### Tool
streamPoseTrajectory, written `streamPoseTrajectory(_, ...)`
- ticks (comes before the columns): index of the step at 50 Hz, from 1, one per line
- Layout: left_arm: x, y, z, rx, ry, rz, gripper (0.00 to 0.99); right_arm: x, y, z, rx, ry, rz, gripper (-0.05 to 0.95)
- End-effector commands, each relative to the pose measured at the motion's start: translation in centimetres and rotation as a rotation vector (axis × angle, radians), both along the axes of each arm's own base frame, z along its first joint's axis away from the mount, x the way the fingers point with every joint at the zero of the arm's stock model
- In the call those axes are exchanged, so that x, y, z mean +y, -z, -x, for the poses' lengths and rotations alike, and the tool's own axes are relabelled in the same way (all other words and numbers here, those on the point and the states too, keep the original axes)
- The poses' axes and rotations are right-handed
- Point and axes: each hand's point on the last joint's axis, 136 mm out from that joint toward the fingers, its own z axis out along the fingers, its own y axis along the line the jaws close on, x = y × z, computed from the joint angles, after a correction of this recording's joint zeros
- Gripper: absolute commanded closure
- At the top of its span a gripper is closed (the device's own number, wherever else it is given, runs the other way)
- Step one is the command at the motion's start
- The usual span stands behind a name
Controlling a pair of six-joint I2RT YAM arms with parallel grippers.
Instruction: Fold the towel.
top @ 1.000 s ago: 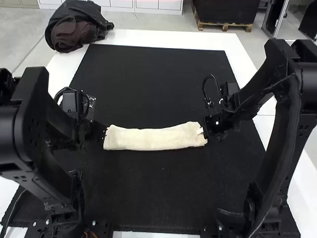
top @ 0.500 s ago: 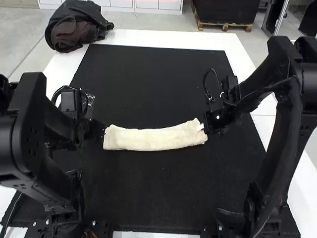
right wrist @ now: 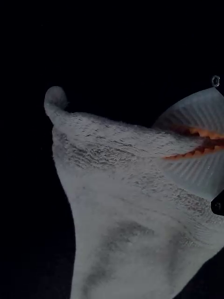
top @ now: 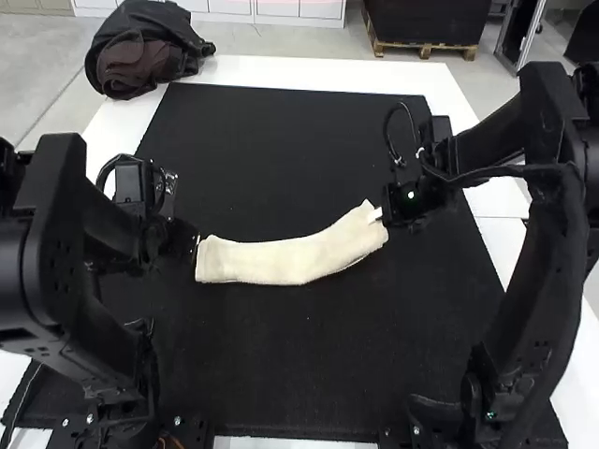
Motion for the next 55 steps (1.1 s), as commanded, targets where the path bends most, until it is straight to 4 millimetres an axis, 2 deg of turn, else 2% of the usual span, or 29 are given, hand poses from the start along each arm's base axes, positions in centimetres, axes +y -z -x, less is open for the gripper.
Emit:
streamPoseTrajectory(1,1.1,-2.0,-1.1,-0.051,-0.042,-0.025,0.026,3.0,-2.5,0.0,-0.024,-0.045,-0.065,0.93)
streamPoseTrajectory(10,1.9,-2.5,-1.4,-0.063,-0.080,-0.043,0.026,6.3,-3.4,0.7,-0.017,-0.096,-0.091,0.93)
streamPoseTrajectory(32,3.6,-2.8,-1.2,-0.075,-0.138,-0.052,0.026,12.5,-5.6,3.1,0.005,-0.200,-0.133,0.93)
streamPoseTrajectory(55,5.7,-2.8,-0.6,-0.072,-0.200,-0.052,0.026,19.7,-7.8,6.4,-0.014,-0.307,-0.210,0.93)
